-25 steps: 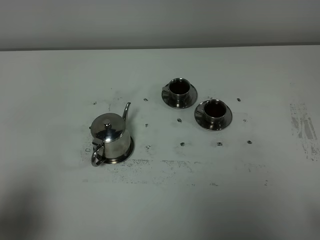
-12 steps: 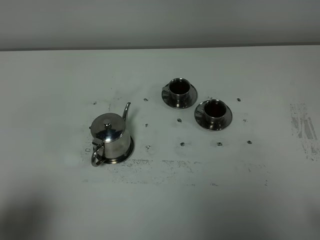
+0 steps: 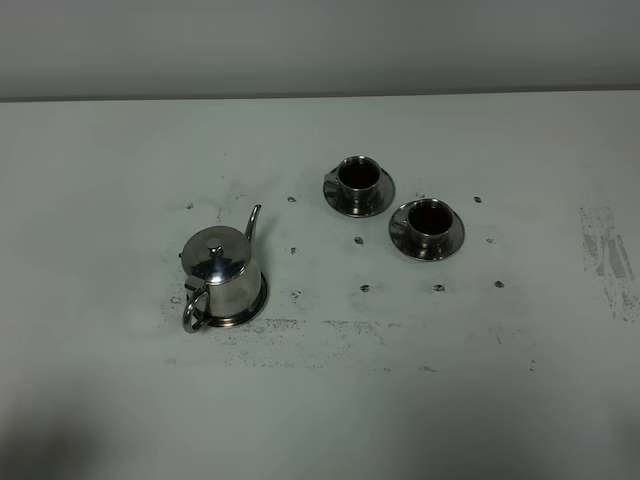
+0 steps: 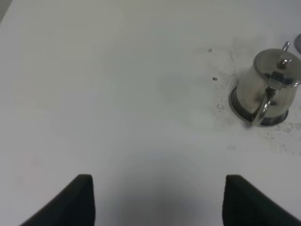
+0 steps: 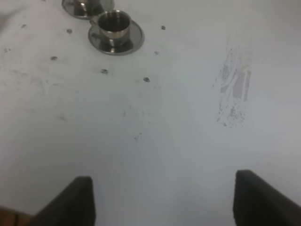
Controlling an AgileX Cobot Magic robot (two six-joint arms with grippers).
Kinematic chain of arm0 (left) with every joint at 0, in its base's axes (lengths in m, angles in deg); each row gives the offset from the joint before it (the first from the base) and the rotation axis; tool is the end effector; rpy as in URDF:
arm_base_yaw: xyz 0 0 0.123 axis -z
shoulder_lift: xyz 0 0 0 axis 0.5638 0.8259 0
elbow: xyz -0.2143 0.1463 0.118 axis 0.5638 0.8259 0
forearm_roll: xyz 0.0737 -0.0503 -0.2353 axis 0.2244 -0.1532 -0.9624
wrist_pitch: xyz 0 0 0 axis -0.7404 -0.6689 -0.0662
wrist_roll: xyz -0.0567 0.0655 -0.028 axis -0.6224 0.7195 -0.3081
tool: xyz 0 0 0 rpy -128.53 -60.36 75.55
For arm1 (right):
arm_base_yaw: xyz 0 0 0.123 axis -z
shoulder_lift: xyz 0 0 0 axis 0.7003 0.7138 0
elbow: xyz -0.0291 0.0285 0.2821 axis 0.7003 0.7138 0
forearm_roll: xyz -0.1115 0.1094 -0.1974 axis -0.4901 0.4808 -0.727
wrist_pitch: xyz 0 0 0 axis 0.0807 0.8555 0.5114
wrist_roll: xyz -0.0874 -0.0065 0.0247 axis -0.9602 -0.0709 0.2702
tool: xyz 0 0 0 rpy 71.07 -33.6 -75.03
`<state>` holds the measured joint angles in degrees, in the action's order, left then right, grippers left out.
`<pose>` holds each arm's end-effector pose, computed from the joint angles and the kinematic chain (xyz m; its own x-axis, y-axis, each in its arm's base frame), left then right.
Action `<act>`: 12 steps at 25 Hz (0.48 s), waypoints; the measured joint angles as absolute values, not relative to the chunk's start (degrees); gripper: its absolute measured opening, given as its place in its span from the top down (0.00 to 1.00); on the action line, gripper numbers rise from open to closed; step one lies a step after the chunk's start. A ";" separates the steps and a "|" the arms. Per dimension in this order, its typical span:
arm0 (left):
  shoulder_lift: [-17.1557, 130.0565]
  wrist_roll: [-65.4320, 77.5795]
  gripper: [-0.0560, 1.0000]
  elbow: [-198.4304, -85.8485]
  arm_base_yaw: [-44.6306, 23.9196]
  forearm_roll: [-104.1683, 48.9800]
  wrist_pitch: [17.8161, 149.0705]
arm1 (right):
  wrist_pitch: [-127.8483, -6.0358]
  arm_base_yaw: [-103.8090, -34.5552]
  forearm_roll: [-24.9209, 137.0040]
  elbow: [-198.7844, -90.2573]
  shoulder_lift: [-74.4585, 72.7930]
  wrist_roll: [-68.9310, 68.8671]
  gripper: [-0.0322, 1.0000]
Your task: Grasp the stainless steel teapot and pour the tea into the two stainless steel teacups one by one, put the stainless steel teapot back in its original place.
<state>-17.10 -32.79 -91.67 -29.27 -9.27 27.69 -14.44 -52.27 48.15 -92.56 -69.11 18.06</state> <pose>-0.0058 0.0071 0.2812 -0.4218 -0.0040 -0.9067 0.0049 1.0000 -0.0067 0.0082 0.0011 0.2736 -0.5316 -0.1569 -0.8323 -0.1809 0.9810 -0.0694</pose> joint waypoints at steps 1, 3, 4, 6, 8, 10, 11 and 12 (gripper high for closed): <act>-17.10 -32.74 0.42 -91.67 -29.27 -9.27 27.69 | -14.44 -52.27 48.15 -92.56 -69.11 18.06 0.40; -17.10 -32.73 0.42 -91.61 -29.41 -9.27 27.69 | -14.44 -52.27 48.48 -92.56 -69.11 18.06 0.40; -17.10 -32.67 0.42 -91.61 -29.99 -9.27 27.69 | -14.44 -52.27 48.15 -92.56 -69.11 18.06 0.40; -17.12 -32.67 0.42 -91.61 -32.23 -9.27 27.69 | -14.44 -52.27 48.48 -92.56 -69.11 18.06 0.40; -17.12 -32.67 0.42 -91.61 -34.59 -9.27 27.69 | -14.44 -52.27 48.48 -92.56 -69.11 18.06 0.40; -17.12 -32.67 0.42 -91.61 -35.94 -9.27 27.69 | -14.44 -52.27 48.48 -92.56 -69.11 18.06 0.40; -17.12 -32.67 0.42 -91.61 -36.02 -9.22 27.69 | -14.44 -52.27 48.15 -92.56 -69.11 18.06 0.40; -17.12 -32.67 0.42 -91.61 -36.02 -9.23 27.69 | -14.44 -52.27 48.48 -92.56 -69.11 18.06 0.40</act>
<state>-17.12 -32.67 -91.61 -36.02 -9.23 27.69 -14.44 -52.27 48.48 -92.56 -69.11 18.06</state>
